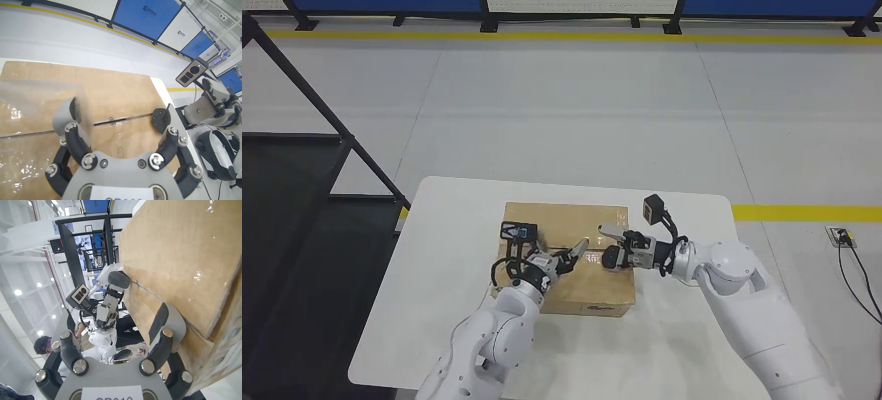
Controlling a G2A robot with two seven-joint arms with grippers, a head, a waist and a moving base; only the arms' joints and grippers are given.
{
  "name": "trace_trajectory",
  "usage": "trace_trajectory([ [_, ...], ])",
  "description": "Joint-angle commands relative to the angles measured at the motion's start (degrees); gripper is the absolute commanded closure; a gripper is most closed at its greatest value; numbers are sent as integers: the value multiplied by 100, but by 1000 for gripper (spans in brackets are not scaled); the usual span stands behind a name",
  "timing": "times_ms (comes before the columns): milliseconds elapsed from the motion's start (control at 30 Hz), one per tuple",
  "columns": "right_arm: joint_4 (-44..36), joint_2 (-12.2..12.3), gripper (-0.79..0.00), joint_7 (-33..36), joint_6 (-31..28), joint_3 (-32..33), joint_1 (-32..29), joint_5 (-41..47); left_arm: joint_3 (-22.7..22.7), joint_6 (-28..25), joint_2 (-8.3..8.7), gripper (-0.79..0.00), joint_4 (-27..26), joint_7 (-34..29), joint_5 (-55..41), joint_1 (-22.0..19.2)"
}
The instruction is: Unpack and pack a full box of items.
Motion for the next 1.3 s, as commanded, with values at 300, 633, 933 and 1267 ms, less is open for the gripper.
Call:
trace_trajectory([
  [300, 96, -5, -785, 22, -46, -38, 80, 26, -352, -174, 50, -785, -429, -64, 3, 437],
  [633, 122, -4, -785, 18, -110, -48, 111, 51, -671, -371, 79, -785, -724, -166, -317, 733],
  [933, -94, 20, -785, -148, -581, 67, -71, 77, -706, -634, 45, -785, -629, -101, -767, 606],
  [1267, -411, 102, -785, -210, -625, 301, -392, 49, -315, -458, -8, -785, -498, -216, -58, 310],
])
